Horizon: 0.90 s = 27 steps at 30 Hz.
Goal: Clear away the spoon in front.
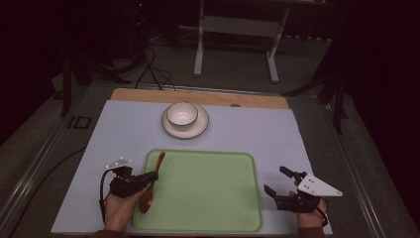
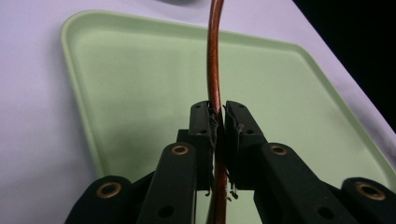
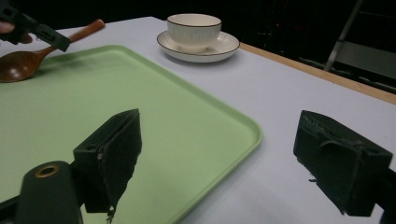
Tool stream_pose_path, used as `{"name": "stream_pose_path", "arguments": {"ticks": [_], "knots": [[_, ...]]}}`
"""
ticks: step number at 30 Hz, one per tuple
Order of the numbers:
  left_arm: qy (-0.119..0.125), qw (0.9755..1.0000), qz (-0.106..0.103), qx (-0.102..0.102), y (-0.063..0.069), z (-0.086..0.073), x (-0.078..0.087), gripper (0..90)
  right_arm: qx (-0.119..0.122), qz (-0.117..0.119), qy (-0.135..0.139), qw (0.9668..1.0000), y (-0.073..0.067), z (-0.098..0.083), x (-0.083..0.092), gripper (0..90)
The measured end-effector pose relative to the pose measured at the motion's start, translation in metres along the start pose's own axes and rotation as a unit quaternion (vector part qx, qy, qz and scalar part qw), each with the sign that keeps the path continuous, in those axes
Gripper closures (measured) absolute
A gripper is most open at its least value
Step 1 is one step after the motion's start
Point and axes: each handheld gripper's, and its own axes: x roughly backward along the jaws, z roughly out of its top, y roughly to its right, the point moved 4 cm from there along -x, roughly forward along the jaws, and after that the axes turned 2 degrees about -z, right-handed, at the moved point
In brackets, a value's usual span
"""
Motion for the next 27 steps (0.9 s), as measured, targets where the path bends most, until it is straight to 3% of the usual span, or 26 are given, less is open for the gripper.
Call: {"name": "stream_pose_path", "arguments": {"ticks": [20,27], "knots": [[-0.006,0.9997,0.025,0.004,-0.0062,-0.0058,-0.0037,77.1,0.001,0.000,0.001,1.0000,-0.0011,0.0008,0.0006,14.9],[0.006,0.9988,0.041,-0.025,0.0000,-0.0027,-0.0010,61.9,0.002,-0.001,0.001,1.0000,-0.0013,0.0010,0.0013,14.9]]}}
